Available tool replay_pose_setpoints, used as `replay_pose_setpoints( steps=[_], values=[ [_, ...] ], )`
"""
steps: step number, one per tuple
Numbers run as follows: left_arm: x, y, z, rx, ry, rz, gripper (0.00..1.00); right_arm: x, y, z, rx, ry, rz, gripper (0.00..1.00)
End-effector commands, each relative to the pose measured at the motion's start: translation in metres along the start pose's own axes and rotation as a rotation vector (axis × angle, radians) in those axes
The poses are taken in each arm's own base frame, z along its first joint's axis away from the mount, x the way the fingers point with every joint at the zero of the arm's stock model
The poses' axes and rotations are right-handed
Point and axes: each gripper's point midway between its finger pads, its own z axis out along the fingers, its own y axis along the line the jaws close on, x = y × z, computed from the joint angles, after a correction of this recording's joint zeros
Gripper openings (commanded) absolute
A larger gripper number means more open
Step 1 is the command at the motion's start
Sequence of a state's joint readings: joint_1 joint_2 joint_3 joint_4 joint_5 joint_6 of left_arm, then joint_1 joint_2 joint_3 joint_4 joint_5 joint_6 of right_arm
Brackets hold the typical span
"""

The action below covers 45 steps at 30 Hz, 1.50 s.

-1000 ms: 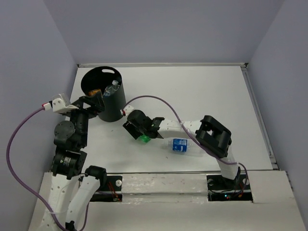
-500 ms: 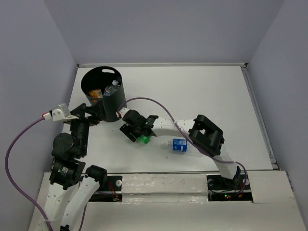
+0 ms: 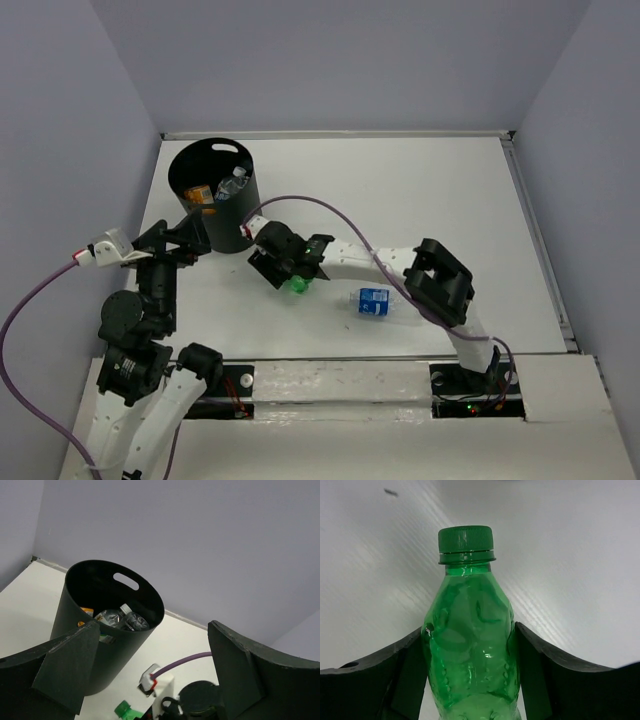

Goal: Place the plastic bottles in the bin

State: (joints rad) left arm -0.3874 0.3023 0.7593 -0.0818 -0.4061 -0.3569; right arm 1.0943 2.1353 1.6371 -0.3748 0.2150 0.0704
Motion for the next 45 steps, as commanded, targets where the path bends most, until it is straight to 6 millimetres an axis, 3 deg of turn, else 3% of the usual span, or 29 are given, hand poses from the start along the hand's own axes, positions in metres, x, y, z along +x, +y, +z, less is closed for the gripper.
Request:
replay_pose_setpoints(
  steps=[1,4,5,6,8,9,10,11,13,16,17,23,30,33,34,35,37,40,41,42,44,45],
  values=[
    [-0.008,0.004,-0.002,-0.019,-0.035,-0.018,0.99,-0.175,-0.022,-0.132,0.023,-0.574,0.085,0.39],
    [-0.007,0.003,-0.002,-0.015,-0.034,-0.027,0.98,-0.226,-0.037,-0.177,0.043,-0.760,0.085,0.31],
    [-0.006,0.003,-0.002,-0.015,-0.030,-0.028,0.97,-0.257,-0.049,-0.203,0.048,-0.872,0.115,0.29],
    [-0.005,0.003,-0.002,-0.017,-0.030,-0.027,0.97,-0.268,-0.057,-0.202,0.041,-0.904,0.120,0.29],
    [-0.007,0.002,-0.003,-0.013,-0.034,-0.032,0.96,-0.305,-0.068,-0.230,0.026,-1.033,0.144,0.29],
    [-0.006,0.002,-0.003,-0.011,-0.031,-0.033,0.96,-0.315,-0.072,-0.235,0.020,-1.064,0.152,0.29],
    [-0.006,0.001,-0.003,-0.009,-0.030,-0.035,0.96,-0.322,-0.077,-0.219,0.009,-1.069,0.148,0.29],
    [-0.005,0.001,-0.003,-0.006,-0.028,-0.035,0.96,-0.341,-0.082,-0.238,-0.002,-1.139,0.160,0.29],
    [-0.006,0.000,-0.004,-0.001,-0.029,-0.039,0.96,-0.356,-0.087,-0.240,-0.027,-1.188,0.161,0.29],
    [-0.005,-0.001,-0.004,0.005,-0.026,-0.041,0.96,-0.377,-0.102,-0.230,-0.004,-1.279,0.162,0.31],
    [-0.005,-0.002,-0.004,0.011,-0.024,-0.042,0.96,-0.382,-0.112,-0.216,-0.011,-1.306,0.187,0.31],
    [-0.001,-0.007,-0.002,0.032,-0.010,-0.039,0.95,-0.383,-0.089,-0.184,-0.236,-1.352,0.213,0.31],
    [0.000,-0.005,0.000,0.025,-0.011,-0.035,0.94,-0.372,-0.071,-0.170,-0.338,-1.310,0.198,0.34],
    [0.000,-0.005,0.001,0.024,-0.011,-0.028,0.94,-0.365,-0.066,-0.159,-0.360,-1.264,0.203,0.56],
    [0.002,-0.005,0.002,0.022,-0.007,-0.024,0.94,-0.363,-0.062,-0.157,-0.376,-1.251,0.192,0.77],
    [0.003,-0.006,0.003,0.035,-0.002,-0.011,0.94,-0.359,-0.061,-0.152,-0.379,-1.226,0.194,0.84],
    [0.006,-0.010,0.004,0.056,0.007,0.002,0.94,-0.358,-0.060,-0.153,-0.383,-1.211,0.200,0.93],
    [0.018,-0.024,0.009,0.131,0.056,0.033,0.94,-0.355,-0.067,-0.170,-0.348,-1.190,0.203,0.94],
    [0.023,-0.034,0.007,0.189,0.084,0.041,0.94,-0.359,-0.072,-0.205,-0.334,-1.220,0.195,0.94],
    [0.025,-0.035,0.009,0.188,0.091,0.047,0.94,-0.349,-0.071,-0.184,-0.325,-1.172,0.201,0.93],
    [0.037,-0.051,0.008,0.279,0.151,0.064,0.94,-0.327,-0.093,-0.200,-0.278,-1.130,0.235,0.90],
    [0.043,-0.071,0.006,0.384,0.185,0.070,0.93,-0.302,-0.108,-0.207,-0.224,-1.087,0.271,0.87]
  ],
)
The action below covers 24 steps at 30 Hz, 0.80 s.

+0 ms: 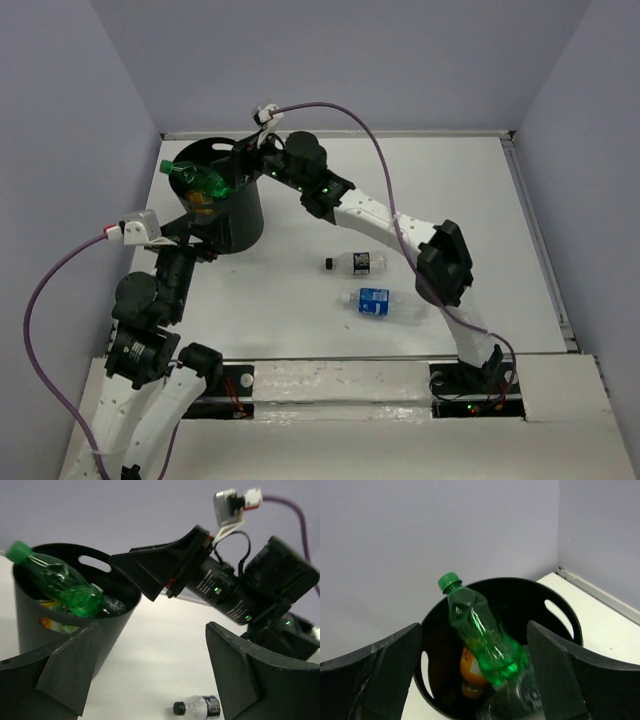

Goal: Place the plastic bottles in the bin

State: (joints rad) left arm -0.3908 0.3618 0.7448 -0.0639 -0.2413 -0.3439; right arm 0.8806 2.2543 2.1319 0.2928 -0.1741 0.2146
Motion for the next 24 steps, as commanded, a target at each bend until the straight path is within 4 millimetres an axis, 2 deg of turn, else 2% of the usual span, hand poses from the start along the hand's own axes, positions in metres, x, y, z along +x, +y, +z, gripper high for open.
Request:
replay_pose_setpoints(
  steps=[1,2,3,5,6,7,8,9,10,11,12,13,14,15,16,17,18,19,20,21,22,23,24],
  values=[
    [0.018,-0.057,0.007,0.307,0.105,0.050,0.93,-0.125,0.000,-0.075,0.106,-0.169,-0.027,0.86],
    [0.035,-0.069,0.009,0.375,0.182,0.040,0.92,-0.115,-0.013,-0.108,0.168,-0.131,-0.013,0.83],
    [0.043,-0.075,0.011,0.408,0.219,0.033,0.91,-0.109,-0.031,-0.128,0.257,-0.124,-0.001,0.81],
    [0.063,-0.085,0.014,0.455,0.302,0.017,0.91,-0.091,-0.047,-0.168,0.337,-0.089,0.024,0.80],
    [0.073,-0.090,0.014,0.476,0.342,0.001,0.90,-0.040,-0.064,-0.196,0.403,0.006,0.062,0.79],
    [0.092,-0.102,0.016,0.504,0.412,-0.004,0.90,-0.062,-0.065,-0.228,0.446,-0.050,0.071,0.76],
    [0.104,-0.110,0.016,0.519,0.450,-0.002,0.90,-0.050,-0.068,-0.246,0.477,-0.040,0.098,0.75],
    [0.112,-0.115,0.018,0.510,0.471,0.009,0.90,-0.004,-0.076,-0.273,0.528,0.041,0.122,0.74],
    [0.131,-0.123,0.022,0.509,0.540,0.023,0.90,0.003,-0.085,-0.295,0.591,0.039,0.130,0.72],
    [0.146,-0.142,0.012,0.558,0.597,0.044,0.89,-0.005,-0.082,-0.319,0.620,0.009,0.149,0.72],
    [0.157,-0.141,0.015,0.515,0.621,0.107,0.89,0.005,-0.084,-0.336,0.658,0.019,0.160,0.71],
    [0.180,-0.145,0.018,0.477,0.690,0.171,0.89,0.037,-0.095,-0.365,0.744,0.087,0.170,0.70],
    [0.195,-0.159,0.008,0.493,0.722,0.223,0.89,0.031,-0.092,-0.381,0.761,0.047,0.207,0.69],
    [0.203,-0.156,0.015,0.430,0.712,0.284,0.89,0.036,-0.094,-0.394,0.790,0.042,0.232,0.69],
    [0.226,-0.164,0.012,0.445,0.755,0.367,0.89,0.059,-0.095,-0.412,0.829,0.070,0.268,0.68],
    [0.236,-0.162,0.018,0.423,0.763,0.405,0.89,0.062,-0.096,-0.423,0.844,0.067,0.267,0.68],
    [0.245,-0.166,0.018,0.425,0.772,0.437,0.90,0.052,-0.089,-0.432,0.836,0.010,0.297,0.68],
    [0.255,-0.169,0.021,0.433,0.784,0.460,0.90,0.055,-0.088,-0.439,0.843,0.003,0.308,0.68],
    [0.275,-0.169,0.024,0.450,0.807,0.528,0.90,0.066,-0.088,-0.451,0.867,0.021,0.322,0.68],
    [0.283,-0.172,0.024,0.475,0.811,0.557,0.91,0.070,-0.087,-0.458,0.881,0.028,0.328,0.68],
    [0.300,-0.172,0.027,0.492,0.821,0.591,0.92,0.062,-0.082,-0.465,0.871,-0.013,0.336,0.68],
    [0.306,-0.172,0.030,0.521,0.815,0.649,0.93,0.069,-0.082,-0.474,0.894,0.004,0.347,0.68],
    [0.312,-0.171,0.033,0.519,0.818,0.676,0.94,0.067,-0.081,-0.479,0.898,-0.010,0.352,0.68]
  ],
)
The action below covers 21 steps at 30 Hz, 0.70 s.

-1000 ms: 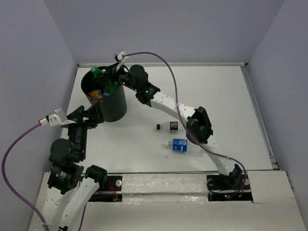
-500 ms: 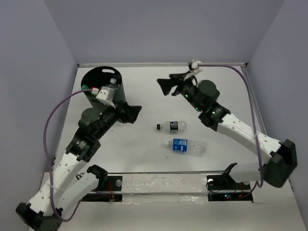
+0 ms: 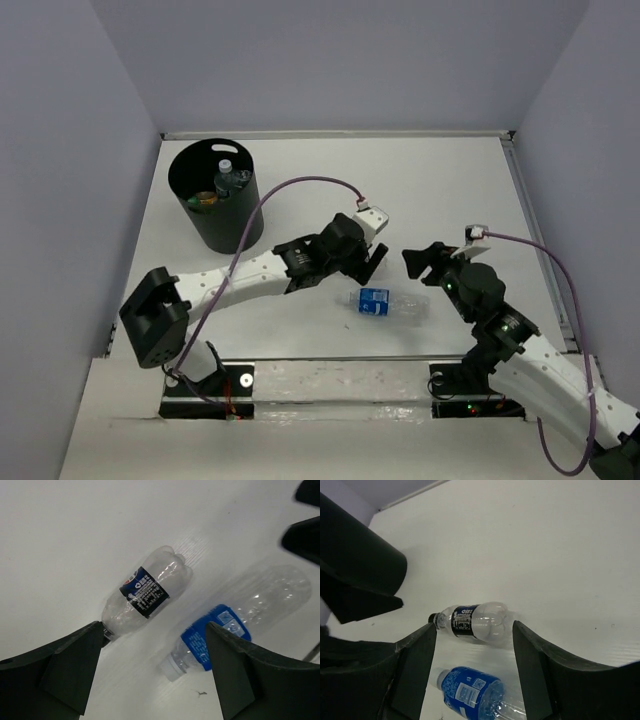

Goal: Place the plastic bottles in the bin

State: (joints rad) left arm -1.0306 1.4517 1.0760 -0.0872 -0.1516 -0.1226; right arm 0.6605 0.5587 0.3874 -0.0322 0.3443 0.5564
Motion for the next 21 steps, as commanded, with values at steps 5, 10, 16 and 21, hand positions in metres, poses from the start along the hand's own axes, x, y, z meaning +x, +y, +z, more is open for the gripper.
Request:
replay_pose_setpoints(
  steps=[5,10,16,21],
  values=[
    [-0.007,0.011,0.050,-0.063,0.024,0.279,0.98,-0.014,-0.030,-0.043,0.080,-0.083,0.102,0.68],
    [0.005,0.001,0.071,-0.010,0.080,0.333,0.99,-0.010,-0.036,-0.050,0.086,-0.073,0.104,0.68],
    [0.025,0.000,0.097,0.005,0.164,0.383,0.99,-0.007,-0.030,-0.051,0.057,-0.052,0.102,0.68],
    [0.046,0.004,0.116,0.015,0.222,0.390,0.98,-0.007,-0.027,-0.051,0.044,-0.042,0.102,0.68]
  ],
)
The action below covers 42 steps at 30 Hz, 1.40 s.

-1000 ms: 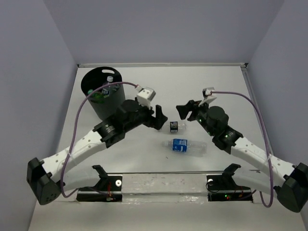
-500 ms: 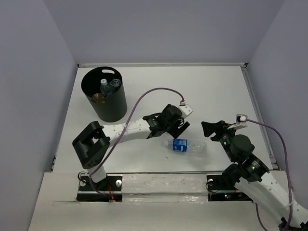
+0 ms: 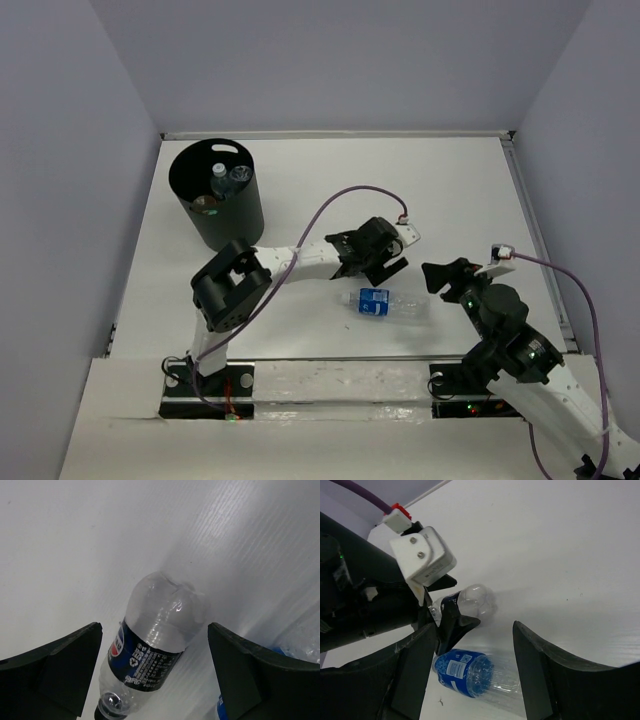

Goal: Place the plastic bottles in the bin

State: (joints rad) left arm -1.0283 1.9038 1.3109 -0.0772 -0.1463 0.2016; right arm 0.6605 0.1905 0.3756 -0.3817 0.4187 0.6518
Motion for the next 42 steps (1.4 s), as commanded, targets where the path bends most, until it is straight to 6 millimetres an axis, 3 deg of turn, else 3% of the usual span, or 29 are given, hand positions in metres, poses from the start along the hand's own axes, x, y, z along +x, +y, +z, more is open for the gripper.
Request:
replay_pose_setpoints(
  steps=[1,2,6,10,12,13,15,16,17,21,22,24,25,27,28,31,32,33,36,37,42],
  values=[
    [-0.002,0.006,0.010,0.015,0.014,0.026,0.96,0.002,0.004,-0.001,-0.018,0.015,0.005,0.68],
    [-0.001,0.007,0.012,0.012,0.015,0.021,0.94,0.002,0.004,-0.001,-0.022,0.015,0.004,0.68],
    [-0.008,0.019,0.013,-0.020,-0.006,0.005,0.68,0.006,0.005,0.001,-0.029,0.026,-0.002,0.69],
    [-0.024,0.039,0.001,-0.088,-0.063,-0.025,0.47,0.012,0.007,0.006,-0.031,0.056,-0.044,0.78],
    [-0.044,0.057,-0.019,-0.125,-0.130,-0.071,0.46,0.017,0.011,0.011,-0.032,0.102,-0.066,0.87],
    [-0.044,0.061,-0.019,-0.131,-0.130,-0.077,0.46,0.024,0.011,0.012,-0.030,0.130,-0.076,0.87],
    [-0.070,0.081,-0.050,-0.159,-0.224,-0.149,0.46,0.033,0.021,0.015,-0.053,0.203,-0.090,0.90],
    [-0.071,0.086,-0.050,-0.167,-0.227,-0.155,0.46,0.040,0.019,0.016,-0.045,0.235,-0.096,0.90],
    [-0.087,0.096,-0.070,-0.180,-0.281,-0.201,0.46,0.045,0.016,0.014,-0.027,0.270,-0.099,0.91],
    [-0.130,0.144,-0.128,-0.239,-0.463,-0.351,0.46,0.035,0.030,0.004,-0.022,0.321,-0.048,0.91],
    [-0.144,0.154,-0.151,-0.246,-0.526,-0.398,0.46,0.037,0.031,-0.003,-0.031,0.345,-0.034,0.91],
    [-0.154,0.172,-0.176,-0.274,-0.599,-0.469,0.46,0.035,0.038,-0.009,-0.039,0.366,0.016,0.91],
    [-0.160,0.191,-0.201,-0.312,-0.668,-0.512,0.46,0.038,0.039,-0.013,-0.041,0.391,0.028,0.91],
    [-0.161,0.210,-0.225,-0.342,-0.730,-0.573,0.46,0.053,0.041,-0.021,-0.053,0.482,0.048,0.91],
    [-0.164,0.220,-0.249,-0.358,-0.790,-0.624,0.46,0.059,0.042,-0.024,-0.057,0.515,0.060,0.91],
    [-0.140,0.260,-0.278,-0.480,-0.830,-0.736,0.46,0.072,0.043,-0.032,-0.069,0.588,0.072,0.91],
    [-0.134,0.269,-0.295,-0.515,-0.860,-0.761,0.46,0.073,0.042,-0.033,-0.070,0.591,0.067,0.91],
    [-0.114,0.290,-0.302,-0.592,-0.855,-0.799,0.46,0.074,0.039,-0.036,-0.063,0.599,0.056,0.91],
    [-0.084,0.319,-0.334,-0.681,-0.939,-0.881,0.47,0.075,0.039,-0.041,-0.065,0.623,0.045,0.91],
    [-0.068,0.340,-0.356,-0.757,-0.982,-0.904,0.47,0.077,0.038,-0.043,-0.062,0.636,0.041,0.91],
    [-0.001,0.397,-0.368,-1.003,-0.914,-0.987,0.47,0.098,0.039,-0.056,-0.075,0.743,0.102,0.93]
  ],
)
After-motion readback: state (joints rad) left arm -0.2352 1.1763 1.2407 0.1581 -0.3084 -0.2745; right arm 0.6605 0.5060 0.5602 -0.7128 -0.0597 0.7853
